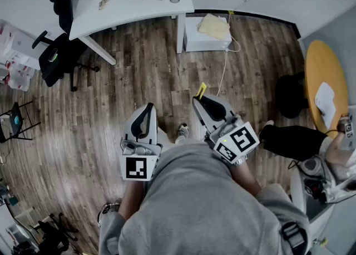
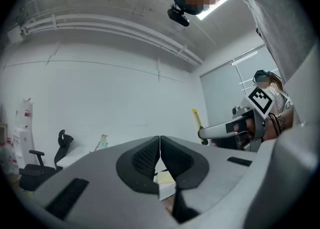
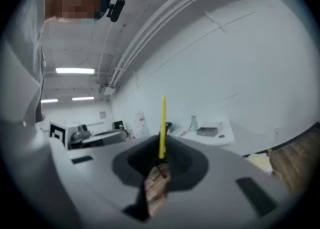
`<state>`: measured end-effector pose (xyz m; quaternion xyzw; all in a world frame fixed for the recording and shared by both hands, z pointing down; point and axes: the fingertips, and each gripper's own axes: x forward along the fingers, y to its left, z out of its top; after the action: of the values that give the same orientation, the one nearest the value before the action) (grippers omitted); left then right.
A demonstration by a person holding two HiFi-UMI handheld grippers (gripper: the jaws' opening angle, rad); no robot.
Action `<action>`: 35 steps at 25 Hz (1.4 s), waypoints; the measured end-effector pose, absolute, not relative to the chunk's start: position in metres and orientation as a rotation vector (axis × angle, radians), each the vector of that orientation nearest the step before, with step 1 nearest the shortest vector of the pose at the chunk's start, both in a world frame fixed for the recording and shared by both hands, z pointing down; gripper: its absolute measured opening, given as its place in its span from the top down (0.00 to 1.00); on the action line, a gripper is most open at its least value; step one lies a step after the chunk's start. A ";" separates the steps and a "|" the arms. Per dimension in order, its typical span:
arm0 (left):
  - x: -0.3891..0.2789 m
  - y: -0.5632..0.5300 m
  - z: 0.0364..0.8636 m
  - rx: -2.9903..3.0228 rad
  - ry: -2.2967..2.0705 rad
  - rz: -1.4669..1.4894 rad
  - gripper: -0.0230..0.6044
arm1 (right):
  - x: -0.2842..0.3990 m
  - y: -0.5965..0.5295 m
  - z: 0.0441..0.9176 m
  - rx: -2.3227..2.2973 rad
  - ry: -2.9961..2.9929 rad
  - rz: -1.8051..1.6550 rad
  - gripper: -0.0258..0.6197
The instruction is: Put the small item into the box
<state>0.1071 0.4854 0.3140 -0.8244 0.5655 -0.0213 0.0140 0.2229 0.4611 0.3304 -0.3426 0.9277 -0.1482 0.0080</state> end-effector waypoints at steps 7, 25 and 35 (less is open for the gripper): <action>0.108 0.483 0.319 -2.566 1.772 -0.086 0.91 | 0.226 0.459 0.334 -1.071 2.897 -0.465 0.86; 0.102 0.466 0.321 -2.604 1.731 -0.092 0.91 | 0.212 0.450 0.337 -1.090 2.910 -0.470 0.86; 0.077 0.442 0.325 -2.656 1.699 -0.058 0.91 | 0.191 0.429 0.342 -1.164 2.895 -0.505 0.86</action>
<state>0.0765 0.4416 0.3246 -0.8422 0.5388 -0.0184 -0.0062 0.1911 0.4291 0.3422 -0.3683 0.9158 -0.1598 -0.0097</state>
